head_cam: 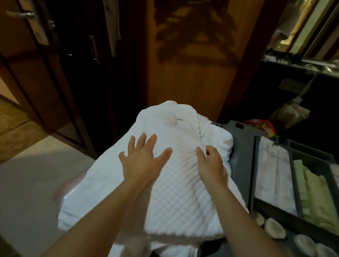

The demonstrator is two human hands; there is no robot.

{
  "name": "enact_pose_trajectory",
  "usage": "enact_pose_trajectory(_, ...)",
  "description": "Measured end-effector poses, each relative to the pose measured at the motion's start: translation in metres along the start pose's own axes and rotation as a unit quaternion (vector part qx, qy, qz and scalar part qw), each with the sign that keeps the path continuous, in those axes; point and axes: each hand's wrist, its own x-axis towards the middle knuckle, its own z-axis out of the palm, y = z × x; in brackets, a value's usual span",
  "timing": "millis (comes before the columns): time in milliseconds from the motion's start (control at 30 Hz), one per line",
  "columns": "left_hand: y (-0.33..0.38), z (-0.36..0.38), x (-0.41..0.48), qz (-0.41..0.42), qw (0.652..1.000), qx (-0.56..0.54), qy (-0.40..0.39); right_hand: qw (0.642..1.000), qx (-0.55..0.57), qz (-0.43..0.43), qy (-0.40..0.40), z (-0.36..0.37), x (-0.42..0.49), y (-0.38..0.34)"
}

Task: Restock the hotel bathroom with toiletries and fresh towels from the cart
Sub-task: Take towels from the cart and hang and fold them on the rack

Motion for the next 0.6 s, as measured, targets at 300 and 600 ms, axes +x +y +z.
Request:
enact_pose_trajectory(300,0.001,-0.001,0.003,-0.006,0.999,0.019,-0.033,0.985,0.141,0.082,0.065,-0.004,0.000,0.012)
enact_pose_trajectory(600,0.004,-0.003,-0.009,-0.042,0.999,-0.012,-0.013,0.996,0.064,0.034,-0.052,-0.017,-0.035,0.014)
